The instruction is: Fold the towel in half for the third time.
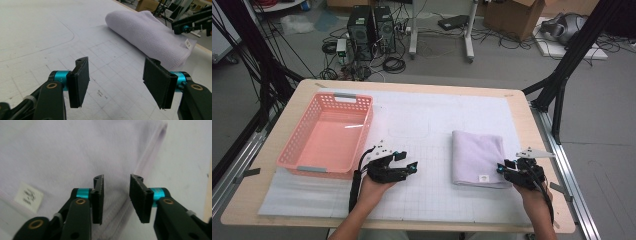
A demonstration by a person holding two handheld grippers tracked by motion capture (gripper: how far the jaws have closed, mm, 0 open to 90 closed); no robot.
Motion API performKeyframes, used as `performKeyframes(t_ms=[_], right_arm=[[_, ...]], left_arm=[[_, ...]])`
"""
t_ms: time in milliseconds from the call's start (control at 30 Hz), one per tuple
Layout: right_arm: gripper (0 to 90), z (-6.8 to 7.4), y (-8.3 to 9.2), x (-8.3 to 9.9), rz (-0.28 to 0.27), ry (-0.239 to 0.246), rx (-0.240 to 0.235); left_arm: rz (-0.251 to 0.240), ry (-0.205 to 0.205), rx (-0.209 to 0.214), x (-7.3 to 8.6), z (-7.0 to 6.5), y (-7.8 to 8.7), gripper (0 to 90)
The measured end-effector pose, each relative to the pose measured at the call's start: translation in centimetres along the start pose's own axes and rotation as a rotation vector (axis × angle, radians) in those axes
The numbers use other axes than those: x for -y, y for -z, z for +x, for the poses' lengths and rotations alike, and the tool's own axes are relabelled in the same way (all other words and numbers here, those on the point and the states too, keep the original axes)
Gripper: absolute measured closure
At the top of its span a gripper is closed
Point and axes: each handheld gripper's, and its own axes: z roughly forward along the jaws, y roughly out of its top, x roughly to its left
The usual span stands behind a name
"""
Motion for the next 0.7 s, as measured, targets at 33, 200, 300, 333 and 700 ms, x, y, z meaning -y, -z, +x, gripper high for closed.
performKeyframes(t_ms=[33, 200, 300, 333, 700], right_arm=[[59.8, 0.1, -0.1, -0.5, -0.018, -0.002, -0.011], [60.0, 1.2, -2.0, -3.9, -0.038, 0.062, -0.021], [61.9, 1.6, -3.7, -5.6, -0.027, 0.084, -0.028], [62.4, 1.7, -4.4, -6.0, -0.023, 0.088, -0.032], [63.0, 3.2, -10.4, -8.2, 0.065, 0.107, -0.082]], left_arm=[[0.0, 0.0, -0.001, 0.0, 0.0, 0.0, 38.1], [0.0, 0.002, -0.002, 0.0, 0.0, -0.1, 38.1], [0.001, 0.001, -0.001, 0.0, 0.1, -0.1, 38.1], [0.001, 0.001, -0.001, 0.0, 0.1, -0.1, 38.1], [0.003, 0.002, -0.006, 0.0, 0.1, 0.0, 38.1]])
